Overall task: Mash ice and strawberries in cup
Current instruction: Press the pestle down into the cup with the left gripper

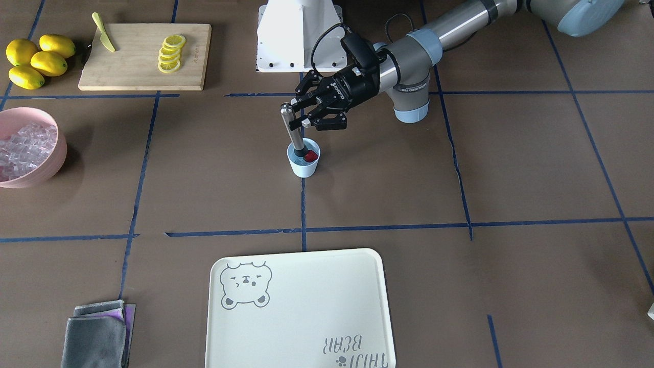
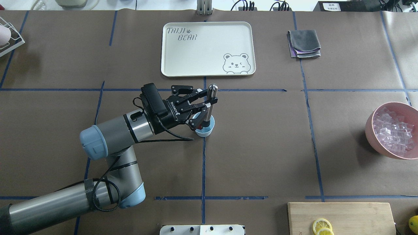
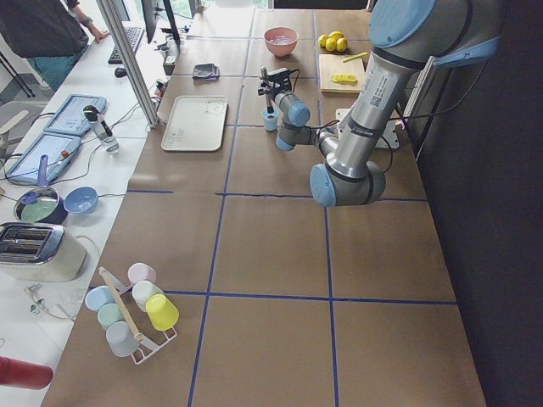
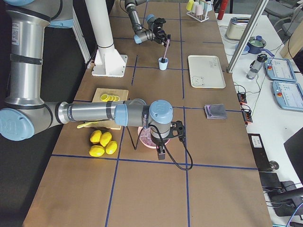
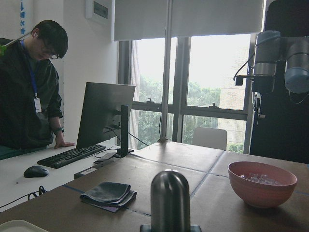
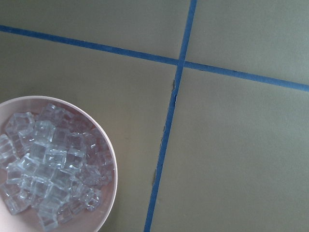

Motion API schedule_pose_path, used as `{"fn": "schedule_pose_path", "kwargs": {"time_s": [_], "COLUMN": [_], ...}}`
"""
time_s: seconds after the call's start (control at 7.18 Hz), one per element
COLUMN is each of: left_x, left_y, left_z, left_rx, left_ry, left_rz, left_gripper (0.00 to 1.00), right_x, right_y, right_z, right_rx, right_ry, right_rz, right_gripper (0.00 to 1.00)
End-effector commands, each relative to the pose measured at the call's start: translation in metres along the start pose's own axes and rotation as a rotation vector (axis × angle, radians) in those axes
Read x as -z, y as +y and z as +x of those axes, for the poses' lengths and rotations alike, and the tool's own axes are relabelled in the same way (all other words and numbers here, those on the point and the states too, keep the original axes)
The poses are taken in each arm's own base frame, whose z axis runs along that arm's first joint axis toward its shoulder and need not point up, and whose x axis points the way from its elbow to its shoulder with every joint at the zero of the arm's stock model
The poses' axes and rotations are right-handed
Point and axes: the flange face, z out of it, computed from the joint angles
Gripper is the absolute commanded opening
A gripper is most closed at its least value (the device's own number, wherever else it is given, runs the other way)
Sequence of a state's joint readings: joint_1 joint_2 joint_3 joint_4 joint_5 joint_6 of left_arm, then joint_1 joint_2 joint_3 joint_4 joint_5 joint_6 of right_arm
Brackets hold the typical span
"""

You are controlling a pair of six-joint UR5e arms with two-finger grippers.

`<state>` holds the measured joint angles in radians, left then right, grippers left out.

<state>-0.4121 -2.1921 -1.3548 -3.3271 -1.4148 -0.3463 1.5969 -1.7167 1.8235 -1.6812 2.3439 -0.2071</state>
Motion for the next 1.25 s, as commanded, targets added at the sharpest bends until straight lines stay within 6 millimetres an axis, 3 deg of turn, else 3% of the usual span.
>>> {"fn": "schedule_pose_path", "kwargs": {"time_s": [0.0, 0.56, 0.7, 1.11], "left_x": [-0.007, -0.006, -0.006, -0.003], "left_y": [0.009, 0.018, 0.012, -0.031], "left_z": [0.006, 0.002, 0.005, 0.014], "left_rx": [0.008, 0.008, 0.012, 0.037], "left_ry": [-0.021, -0.02, -0.016, 0.007], "left_rz": [-0.002, 0.0, 0.012, 0.089], "left_gripper": [0.0, 0.0, 0.0, 0.0], "right_x": [0.0, -0.001, -0.001, -0.004], "right_y": [0.0, 0.0, 0.0, 0.001], "right_z": [0.0, 0.001, 0.001, 0.003], "right_rx": [-0.001, -0.002, -0.003, -0.006], "right_ry": [0.0, -0.002, -0.001, -0.002], "right_rz": [-0.001, -0.001, -0.003, -0.007], "right_gripper": [1.0, 1.0, 1.0, 1.0]}}
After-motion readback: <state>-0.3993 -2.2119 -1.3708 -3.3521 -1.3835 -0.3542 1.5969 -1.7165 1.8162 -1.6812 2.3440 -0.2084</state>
